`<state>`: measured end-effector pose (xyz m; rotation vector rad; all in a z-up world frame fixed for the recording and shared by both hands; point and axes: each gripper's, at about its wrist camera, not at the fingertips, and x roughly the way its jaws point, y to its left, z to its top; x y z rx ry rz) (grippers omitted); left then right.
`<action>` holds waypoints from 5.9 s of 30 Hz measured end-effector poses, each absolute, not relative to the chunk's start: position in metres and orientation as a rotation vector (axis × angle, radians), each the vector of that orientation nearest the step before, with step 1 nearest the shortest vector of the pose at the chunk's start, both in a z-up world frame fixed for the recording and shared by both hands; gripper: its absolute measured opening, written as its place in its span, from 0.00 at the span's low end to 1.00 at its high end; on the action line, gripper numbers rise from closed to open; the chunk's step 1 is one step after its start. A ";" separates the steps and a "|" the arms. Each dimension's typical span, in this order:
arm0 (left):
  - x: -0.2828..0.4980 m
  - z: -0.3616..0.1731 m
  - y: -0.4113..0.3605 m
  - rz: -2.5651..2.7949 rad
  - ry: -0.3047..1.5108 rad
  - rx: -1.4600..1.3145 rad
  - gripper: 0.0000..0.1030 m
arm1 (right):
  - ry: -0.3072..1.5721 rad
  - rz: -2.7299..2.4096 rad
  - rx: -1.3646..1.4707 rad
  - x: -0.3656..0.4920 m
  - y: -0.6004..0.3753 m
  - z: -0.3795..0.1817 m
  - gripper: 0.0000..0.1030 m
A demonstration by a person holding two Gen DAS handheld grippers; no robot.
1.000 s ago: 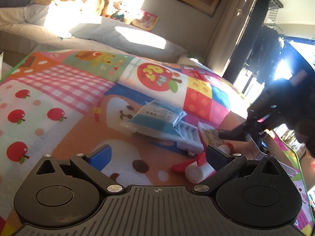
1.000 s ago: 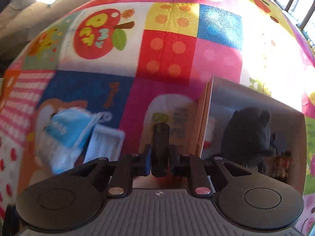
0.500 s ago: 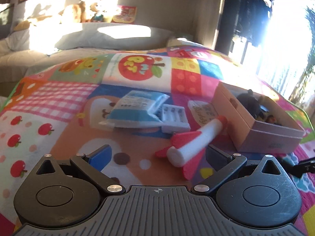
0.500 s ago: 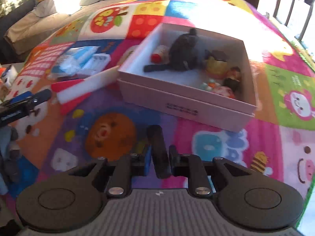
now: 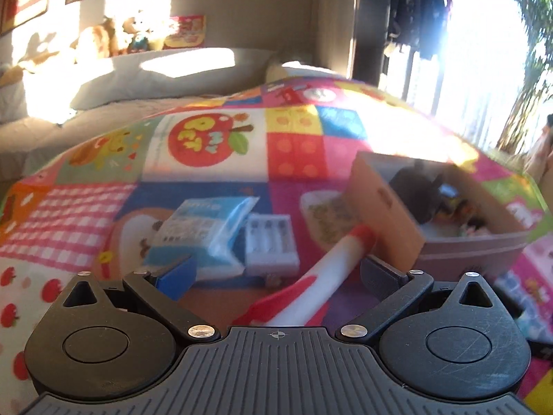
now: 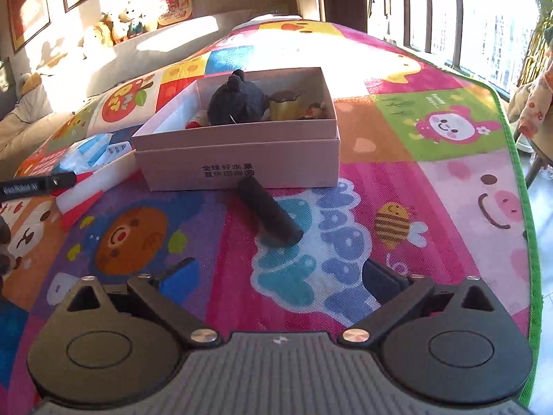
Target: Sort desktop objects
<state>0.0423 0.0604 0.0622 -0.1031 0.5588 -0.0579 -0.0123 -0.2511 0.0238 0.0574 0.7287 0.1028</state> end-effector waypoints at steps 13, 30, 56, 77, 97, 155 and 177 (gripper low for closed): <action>0.160 0.026 0.032 -0.011 0.820 0.061 0.77 | 0.647 0.030 0.083 -0.017 -0.253 0.014 1.00; 0.085 0.095 0.013 -0.152 0.578 0.142 0.51 | 0.693 0.022 0.154 -0.010 -0.263 0.008 1.00; -0.017 0.017 -0.034 -0.303 0.662 0.098 0.95 | 0.801 0.052 -0.005 0.004 -0.246 0.011 1.00; -0.019 0.007 -0.017 -0.217 0.654 -0.016 1.00 | 0.725 -0.004 0.036 0.036 -0.235 0.016 1.00; -0.009 0.009 -0.054 -0.316 0.644 0.129 1.00 | 0.683 -0.034 0.109 0.051 -0.235 0.011 1.00; -0.036 0.004 -0.001 -0.212 0.742 0.058 1.00 | 0.792 -0.065 0.015 0.003 -0.245 0.008 1.00; -0.039 0.002 -0.004 -0.208 0.740 0.075 1.00 | 0.751 0.032 0.002 0.075 -0.211 0.008 0.91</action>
